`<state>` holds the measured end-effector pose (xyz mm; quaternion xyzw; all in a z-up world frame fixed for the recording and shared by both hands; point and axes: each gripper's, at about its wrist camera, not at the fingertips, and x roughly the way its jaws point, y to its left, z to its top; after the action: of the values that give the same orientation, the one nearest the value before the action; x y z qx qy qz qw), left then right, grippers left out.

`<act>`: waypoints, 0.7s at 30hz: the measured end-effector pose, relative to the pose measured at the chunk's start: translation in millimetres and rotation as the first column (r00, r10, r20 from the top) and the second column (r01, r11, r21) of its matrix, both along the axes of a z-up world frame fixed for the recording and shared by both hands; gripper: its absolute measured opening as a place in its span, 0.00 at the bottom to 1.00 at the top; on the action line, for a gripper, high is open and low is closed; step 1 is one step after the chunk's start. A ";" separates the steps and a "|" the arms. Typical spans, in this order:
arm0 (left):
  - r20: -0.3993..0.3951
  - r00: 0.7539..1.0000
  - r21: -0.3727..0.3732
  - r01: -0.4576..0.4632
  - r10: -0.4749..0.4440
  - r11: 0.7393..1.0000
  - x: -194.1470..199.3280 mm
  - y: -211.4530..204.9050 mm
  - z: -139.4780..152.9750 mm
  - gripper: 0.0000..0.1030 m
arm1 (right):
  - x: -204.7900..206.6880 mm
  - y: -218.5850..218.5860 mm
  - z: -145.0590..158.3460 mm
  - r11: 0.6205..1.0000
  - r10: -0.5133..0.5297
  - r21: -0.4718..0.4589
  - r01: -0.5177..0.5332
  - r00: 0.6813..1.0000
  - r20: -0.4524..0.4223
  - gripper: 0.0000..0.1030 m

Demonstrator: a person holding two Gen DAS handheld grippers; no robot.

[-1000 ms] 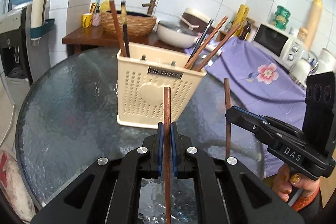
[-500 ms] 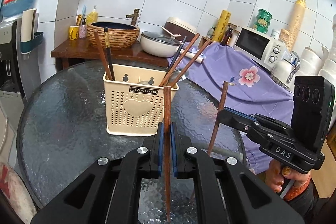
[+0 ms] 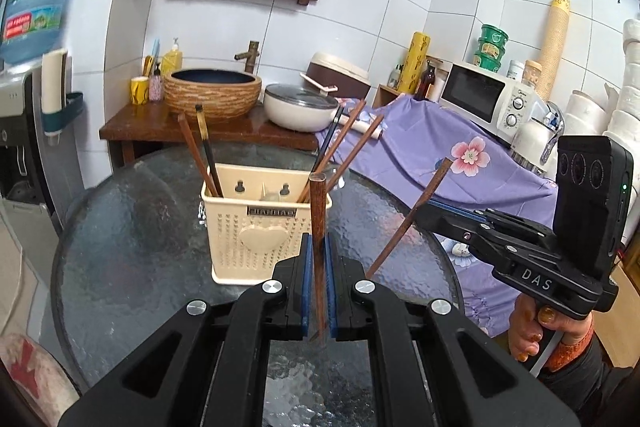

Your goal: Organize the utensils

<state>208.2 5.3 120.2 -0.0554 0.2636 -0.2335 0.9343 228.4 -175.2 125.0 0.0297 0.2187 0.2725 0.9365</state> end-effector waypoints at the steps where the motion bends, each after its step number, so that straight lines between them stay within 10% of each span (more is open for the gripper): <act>1: 0.011 1.000 0.005 -0.003 0.003 1.000 -0.2 -0.6 5.2 0.06 | 1.2 0.4 2.9 1.000 0.000 -0.003 0.000 1.000 0.004 0.07; 15: 0.133 0.990 0.056 -0.044 0.036 0.997 29.6 -5.1 94.0 0.00 | 42.2 8.2 92.2 1.000 -0.001 0.013 0.000 0.998 0.065 0.07; 21: 0.084 0.994 0.079 -0.076 0.069 0.994 42.0 -2.5 62.8 0.01 | 54.9 12.8 61.7 0.999 -0.036 -0.009 0.036 0.999 0.028 0.07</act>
<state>250.2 2.8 182.9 -0.0168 0.2324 -0.1904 0.9536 283.3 -162.4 186.7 0.0253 0.2065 0.2549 0.9443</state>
